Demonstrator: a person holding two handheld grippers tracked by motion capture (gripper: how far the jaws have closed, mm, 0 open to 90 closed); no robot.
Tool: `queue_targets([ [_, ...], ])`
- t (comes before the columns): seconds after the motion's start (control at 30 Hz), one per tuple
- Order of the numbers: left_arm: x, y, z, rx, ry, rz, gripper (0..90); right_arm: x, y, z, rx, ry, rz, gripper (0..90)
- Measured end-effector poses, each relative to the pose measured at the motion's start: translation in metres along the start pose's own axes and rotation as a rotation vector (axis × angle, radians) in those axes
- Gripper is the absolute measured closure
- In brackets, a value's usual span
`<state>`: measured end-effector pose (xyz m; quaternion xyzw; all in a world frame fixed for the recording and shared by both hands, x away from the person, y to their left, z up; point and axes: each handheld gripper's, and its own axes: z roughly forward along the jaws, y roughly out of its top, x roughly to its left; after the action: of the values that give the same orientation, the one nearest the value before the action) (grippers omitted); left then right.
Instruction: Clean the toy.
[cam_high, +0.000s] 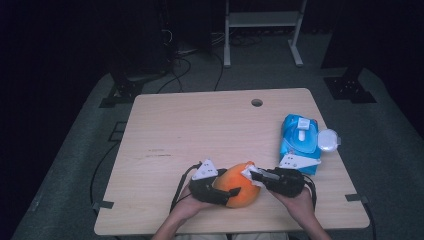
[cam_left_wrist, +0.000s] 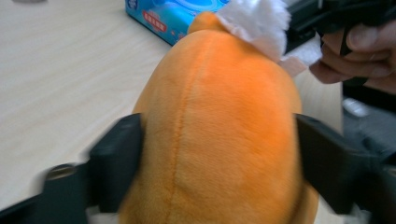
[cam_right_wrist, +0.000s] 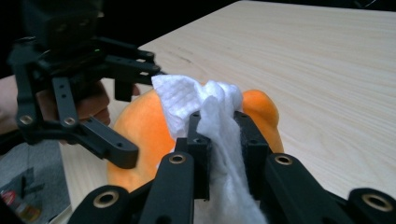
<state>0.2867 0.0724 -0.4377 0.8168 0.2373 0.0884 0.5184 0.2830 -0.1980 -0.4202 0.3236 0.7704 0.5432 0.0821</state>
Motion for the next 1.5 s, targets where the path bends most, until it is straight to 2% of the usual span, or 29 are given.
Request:
queue_targets([
  [0.07, -0.008, 0.008, -0.002, -0.021, 0.061, 0.109, 31.5, 0.003, 0.002, -0.001, -0.019, -0.014, -0.006, 78.0],
  [0.1, -0.013, 0.012, -0.003, -0.030, 0.096, 0.183, 32.5, 0.006, 0.005, -0.002, -0.037, -0.023, -0.024, 78.0],
  [0.17, -0.020, 0.014, -0.003, 0.002, 0.124, 0.278, 33.4, 0.010, 0.010, -0.005, -0.074, -0.012, -0.043, 78.0],
  [0.2, -0.022, 0.012, -0.002, 0.009, 0.111, 0.293, 33.3, 0.012, 0.011, -0.004, -0.082, -0.021, -0.051, 78.0],
  [0.23, -0.024, 0.008, 0.000, 0.012, 0.088, 0.296, 33.0, 0.013, 0.010, -0.003, -0.076, -0.025, -0.056, 78.1],
  [0.27, -0.024, 0.007, 0.000, 0.019, 0.082, 0.299, 30.8, 0.011, 0.006, 0.002, -0.039, -0.036, -0.059, 78.3],
  [0.3, -0.022, 0.006, 0.000, 0.013, 0.073, 0.286, 29.0, 0.009, 0.003, 0.004, -0.028, -0.036, -0.051, 78.4],
  [0.33, -0.019, 0.006, -0.001, 0.008, 0.066, 0.265, 25.2, 0.006, -0.001, 0.005, -0.026, -0.026, -0.032, 78.4],
  [0.37, -0.014, 0.007, -0.002, -0.006, 0.053, 0.210, 22.2, 0.005, -0.002, 0.006, -0.027, -0.022, -0.020, 78.4],
  [0.43, -0.006, 0.005, -0.002, -0.007, 0.033, 0.146, 17.8, 0.008, 0.000, 0.005, -0.018, -0.026, -0.038, 78.3],
  [0.5, -0.005, 0.001, 0.000, -0.009, 0.042, 0.131, 18.7, 0.011, 0.001, 0.006, -0.011, -0.039, -0.073, 78.3],
  [0.53, -0.006, 0.001, 0.000, -0.006, 0.046, 0.129, 20.2, 0.009, 0.001, 0.006, -0.009, -0.050, -0.075, 78.3],
  [0.57, -0.006, 0.001, 0.000, -0.001, 0.051, 0.131, 20.6, 0.006, 0.001, 0.005, -0.011, -0.062, -0.067, 78.3],
  [0.67, -0.004, 0.000, 0.000, -0.003, 0.054, 0.112, 21.1, -0.011, -0.002, 0.000, 0.000, -0.121, 0.006, 78.2],
  [0.73, -0.004, -0.001, 0.000, -0.003, 0.054, 0.113, 21.0, -0.012, -0.003, -0.002, -0.010, -0.115, 0.028, 78.2],
  [0.87, -0.007, 0.000, 0.002, 0.007, 0.052, 0.132, 20.8, 0.006, 0.004, 0.004, -0.024, -0.076, -0.044, 78.2],
  [0.93, -0.008, -0.001, 0.003, 0.005, 0.049, 0.132, 20.9, 0.003, 0.006, 0.006, -0.014, -0.086, -0.052, 78.2],
  [1.07, -0.010, 0.000, 0.004, 0.009, 0.045, 0.145, 21.1, -0.019, 0.000, 0.000, -0.006, -0.153, 0.046, 78.1],
  [1.1, -0.010, 0.000, 0.005, 0.008, 0.046, 0.146, 21.1, -0.020, 0.000, -0.001, -0.018, -0.143, 0.060, 78.1],
  [1.2, -0.012, 0.000, 0.006, 0.006, 0.050, 0.158, 21.1, -0.005, 0.009, 0.001, -0.034, -0.105, 0.002, 78.1],
  [1.27, -0.013, 0.001, 0.006, 0.014, 0.056, 0.171, 21.2, -0.001, 0.012, 0.007, -0.016, -0.114, -0.034, 78.1],
  [1.3, -0.012, 0.000, 0.006, 0.010, 0.054, 0.169, 21.4, -0.003, 0.011, 0.008, -0.015, -0.114, -0.028, 78.1],
  [1.33, -0.012, -0.001, 0.006, 0.006, 0.051, 0.166, 21.5, -0.009, 0.008, 0.008, -0.016, -0.113, -0.003, 78.1],
  [1.4, -0.012, 0.000, 0.006, 0.006, 0.049, 0.167, 21.6, -0.021, 0.002, 0.005, 0.011, -0.183, 0.030, 78.1],
  [1.43, -0.012, 0.000, 0.006, 0.007, 0.048, 0.170, 21.5, -0.025, 0.001, 0.003, 0.007, -0.195, 0.047, 78.2],
  [1.5, -0.013, 0.000, 0.007, 0.006, 0.046, 0.176, 21.6, -0.028, 0.001, -0.003, -0.023, -0.183, 0.079, 78.1],
])
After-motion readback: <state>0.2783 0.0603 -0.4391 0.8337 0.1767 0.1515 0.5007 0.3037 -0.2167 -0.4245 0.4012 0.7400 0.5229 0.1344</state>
